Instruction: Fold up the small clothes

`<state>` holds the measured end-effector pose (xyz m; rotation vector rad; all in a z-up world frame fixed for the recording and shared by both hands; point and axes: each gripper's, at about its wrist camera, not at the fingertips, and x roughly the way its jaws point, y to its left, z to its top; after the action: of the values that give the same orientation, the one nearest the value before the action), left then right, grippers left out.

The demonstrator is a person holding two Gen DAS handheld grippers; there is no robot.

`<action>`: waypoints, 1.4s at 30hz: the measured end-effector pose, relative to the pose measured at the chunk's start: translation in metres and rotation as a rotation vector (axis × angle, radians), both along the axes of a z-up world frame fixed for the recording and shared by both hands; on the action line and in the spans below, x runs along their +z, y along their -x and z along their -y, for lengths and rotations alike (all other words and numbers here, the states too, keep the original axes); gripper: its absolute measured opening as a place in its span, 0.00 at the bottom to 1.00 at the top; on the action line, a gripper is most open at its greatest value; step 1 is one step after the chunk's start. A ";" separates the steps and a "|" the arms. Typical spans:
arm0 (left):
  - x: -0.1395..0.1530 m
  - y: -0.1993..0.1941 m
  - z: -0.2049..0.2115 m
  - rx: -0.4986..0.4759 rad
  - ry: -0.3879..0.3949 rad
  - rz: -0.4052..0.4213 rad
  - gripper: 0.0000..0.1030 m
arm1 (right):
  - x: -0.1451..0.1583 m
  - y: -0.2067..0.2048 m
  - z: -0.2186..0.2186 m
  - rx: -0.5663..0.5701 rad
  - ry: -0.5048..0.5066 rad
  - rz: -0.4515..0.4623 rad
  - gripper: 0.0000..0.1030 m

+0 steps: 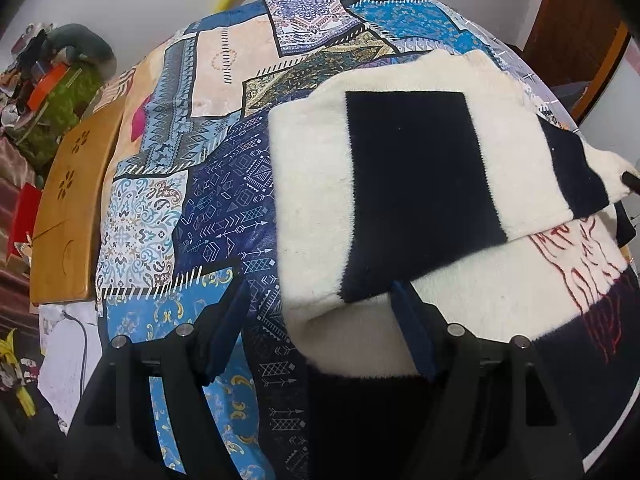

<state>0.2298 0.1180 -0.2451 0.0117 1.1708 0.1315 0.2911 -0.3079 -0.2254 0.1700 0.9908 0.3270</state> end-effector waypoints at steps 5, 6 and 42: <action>0.006 -0.002 0.002 0.001 0.010 0.007 0.70 | 0.004 0.004 0.010 -0.042 0.010 0.006 0.39; 0.008 -0.003 0.003 -0.001 0.010 0.011 0.70 | 0.007 0.006 0.013 -0.050 0.002 0.014 0.43; 0.000 -0.085 0.092 -0.113 0.050 -0.041 0.74 | -0.047 0.029 0.156 -0.311 -0.023 -0.142 0.57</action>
<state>0.3151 0.0264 -0.2447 0.0367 1.2109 0.0018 0.2620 -0.4637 -0.2722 0.3679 1.0833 0.0422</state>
